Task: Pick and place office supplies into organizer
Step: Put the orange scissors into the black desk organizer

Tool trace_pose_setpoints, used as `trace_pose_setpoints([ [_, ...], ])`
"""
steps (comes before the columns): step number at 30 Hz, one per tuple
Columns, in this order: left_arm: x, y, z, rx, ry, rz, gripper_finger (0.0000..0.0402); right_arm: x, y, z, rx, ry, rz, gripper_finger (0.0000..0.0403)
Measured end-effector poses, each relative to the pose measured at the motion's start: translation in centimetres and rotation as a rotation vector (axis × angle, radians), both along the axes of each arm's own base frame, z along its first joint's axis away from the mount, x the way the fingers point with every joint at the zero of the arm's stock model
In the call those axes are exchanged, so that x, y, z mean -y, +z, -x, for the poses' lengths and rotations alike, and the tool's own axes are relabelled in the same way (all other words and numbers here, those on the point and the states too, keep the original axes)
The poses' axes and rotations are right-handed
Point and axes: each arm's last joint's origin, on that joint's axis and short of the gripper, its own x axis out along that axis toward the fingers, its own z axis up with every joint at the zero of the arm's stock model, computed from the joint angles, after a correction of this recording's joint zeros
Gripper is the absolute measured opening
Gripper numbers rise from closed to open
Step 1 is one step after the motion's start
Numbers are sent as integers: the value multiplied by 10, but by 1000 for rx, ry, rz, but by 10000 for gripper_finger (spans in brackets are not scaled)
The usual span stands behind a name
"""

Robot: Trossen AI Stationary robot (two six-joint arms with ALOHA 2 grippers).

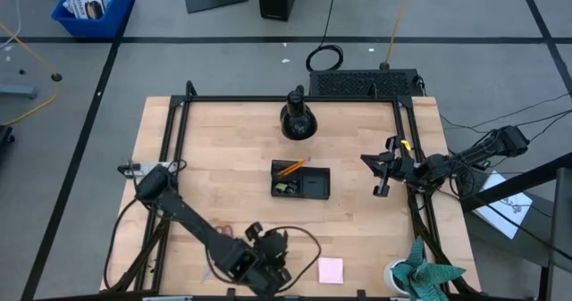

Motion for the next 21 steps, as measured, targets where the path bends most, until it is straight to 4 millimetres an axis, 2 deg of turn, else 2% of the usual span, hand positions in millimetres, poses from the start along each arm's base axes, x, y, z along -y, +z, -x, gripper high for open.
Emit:
trace_pose_setpoints([
  [6,2,-15,27,-112,110,-36,149,0,0,0,1,3,-6,9],
  [15,-17,-33,72,-469,510,-38,149,0,0,0,-4,1,-4,9],
  [21,-22,-42,78,-617,511,-25,149,0,-1,0,-12,2,-3,9],
])
